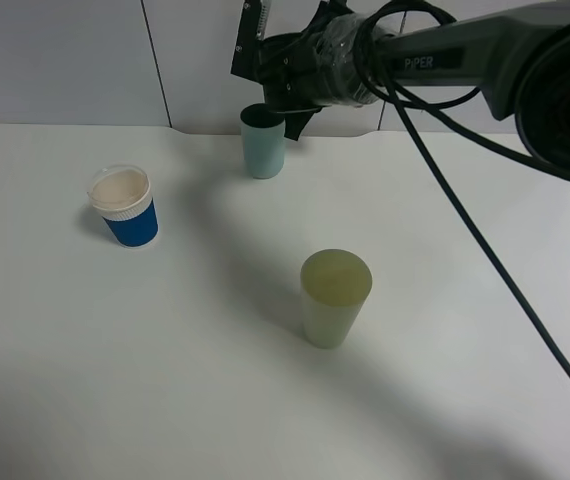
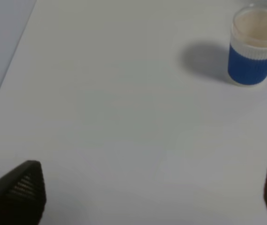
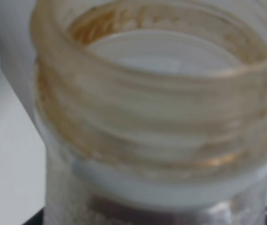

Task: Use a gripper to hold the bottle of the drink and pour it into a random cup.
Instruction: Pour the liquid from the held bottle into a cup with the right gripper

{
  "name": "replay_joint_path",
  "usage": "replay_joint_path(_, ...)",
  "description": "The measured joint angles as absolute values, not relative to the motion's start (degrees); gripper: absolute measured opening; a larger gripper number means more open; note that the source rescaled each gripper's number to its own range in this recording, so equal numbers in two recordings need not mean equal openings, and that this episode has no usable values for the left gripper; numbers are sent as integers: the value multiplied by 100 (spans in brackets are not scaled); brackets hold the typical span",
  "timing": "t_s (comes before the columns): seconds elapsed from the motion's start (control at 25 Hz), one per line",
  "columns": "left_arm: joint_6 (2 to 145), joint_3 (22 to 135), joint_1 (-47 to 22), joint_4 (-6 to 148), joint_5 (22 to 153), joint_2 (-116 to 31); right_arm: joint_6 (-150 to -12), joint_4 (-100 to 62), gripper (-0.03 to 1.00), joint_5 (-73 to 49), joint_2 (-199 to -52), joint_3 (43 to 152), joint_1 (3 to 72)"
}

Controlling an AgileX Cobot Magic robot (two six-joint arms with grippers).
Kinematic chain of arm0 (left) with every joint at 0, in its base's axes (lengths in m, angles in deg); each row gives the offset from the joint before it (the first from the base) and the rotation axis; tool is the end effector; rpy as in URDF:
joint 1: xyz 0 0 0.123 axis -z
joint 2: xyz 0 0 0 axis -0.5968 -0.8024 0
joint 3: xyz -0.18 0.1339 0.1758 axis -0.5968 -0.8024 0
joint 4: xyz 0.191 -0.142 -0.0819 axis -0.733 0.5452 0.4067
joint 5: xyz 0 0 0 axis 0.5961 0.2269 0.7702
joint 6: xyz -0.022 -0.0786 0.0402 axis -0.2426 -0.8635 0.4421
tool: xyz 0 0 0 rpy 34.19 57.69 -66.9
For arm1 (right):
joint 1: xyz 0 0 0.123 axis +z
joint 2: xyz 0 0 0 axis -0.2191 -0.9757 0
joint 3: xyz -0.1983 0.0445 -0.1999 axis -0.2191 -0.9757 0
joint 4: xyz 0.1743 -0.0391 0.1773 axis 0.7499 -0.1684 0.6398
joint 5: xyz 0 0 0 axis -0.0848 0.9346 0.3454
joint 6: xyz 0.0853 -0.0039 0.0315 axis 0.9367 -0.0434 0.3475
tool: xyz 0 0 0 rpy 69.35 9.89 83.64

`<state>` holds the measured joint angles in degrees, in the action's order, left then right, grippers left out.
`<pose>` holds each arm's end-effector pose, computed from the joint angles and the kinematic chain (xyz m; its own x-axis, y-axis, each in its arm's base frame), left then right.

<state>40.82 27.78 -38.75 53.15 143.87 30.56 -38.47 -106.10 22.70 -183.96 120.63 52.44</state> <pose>-0.0066 0.0058 0.2801 -0.4422 0.0421 -0.8959 -0.0697 0.9943 0.0811 0.4321 0.2789 0.1915 -0.2115 -0.9655 -0.1517 -0.3704 0.2228 -0.9018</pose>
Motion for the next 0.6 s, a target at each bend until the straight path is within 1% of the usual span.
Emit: replay_joint_path(0.6,4082,2778,-3875,5316,14387,3056,-4171,-10884,0,2472,-18396,12063,5255)
